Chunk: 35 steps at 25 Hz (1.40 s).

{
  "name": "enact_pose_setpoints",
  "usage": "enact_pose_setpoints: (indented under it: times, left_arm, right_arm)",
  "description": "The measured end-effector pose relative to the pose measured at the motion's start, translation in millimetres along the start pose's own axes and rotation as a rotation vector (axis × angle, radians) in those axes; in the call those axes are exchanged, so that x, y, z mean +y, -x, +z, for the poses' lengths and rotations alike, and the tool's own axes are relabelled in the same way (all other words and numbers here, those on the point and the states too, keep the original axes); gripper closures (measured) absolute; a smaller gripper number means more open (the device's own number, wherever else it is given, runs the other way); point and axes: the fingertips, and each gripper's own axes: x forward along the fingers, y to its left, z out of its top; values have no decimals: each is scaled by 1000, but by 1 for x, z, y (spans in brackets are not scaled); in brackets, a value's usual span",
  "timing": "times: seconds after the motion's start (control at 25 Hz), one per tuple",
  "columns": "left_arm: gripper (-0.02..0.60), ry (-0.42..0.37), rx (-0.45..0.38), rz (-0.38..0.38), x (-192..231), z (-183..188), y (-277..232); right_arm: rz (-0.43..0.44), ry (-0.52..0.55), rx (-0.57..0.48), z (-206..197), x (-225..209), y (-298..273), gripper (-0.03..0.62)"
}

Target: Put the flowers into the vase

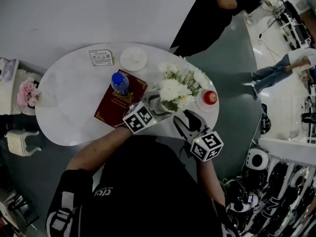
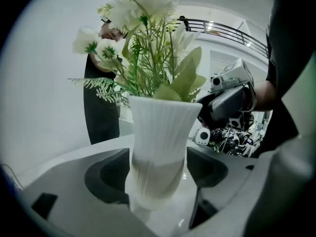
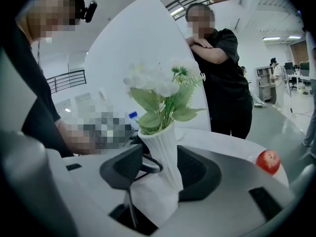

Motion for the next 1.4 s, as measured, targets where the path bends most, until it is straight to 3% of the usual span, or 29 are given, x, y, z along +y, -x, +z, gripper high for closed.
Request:
enact_pose_setpoints:
  times: [0.24, 0.84, 1.12, 1.4]
  left_arm:
    - [230, 8, -8, 24, 2, 2, 12]
    - [249, 51, -89, 59, -5, 30, 61]
    - [310, 76, -194, 56, -12, 52, 88]
    - [442, 89, -263, 65, -15, 59, 105]
  right_arm:
    - [-16, 15, -24, 3, -7, 3, 381]
    - [50, 52, -112, 36, 10, 16, 382]
    - [55, 29, -116, 37, 18, 15, 419]
    - [68, -12, -141, 43, 34, 17, 504]
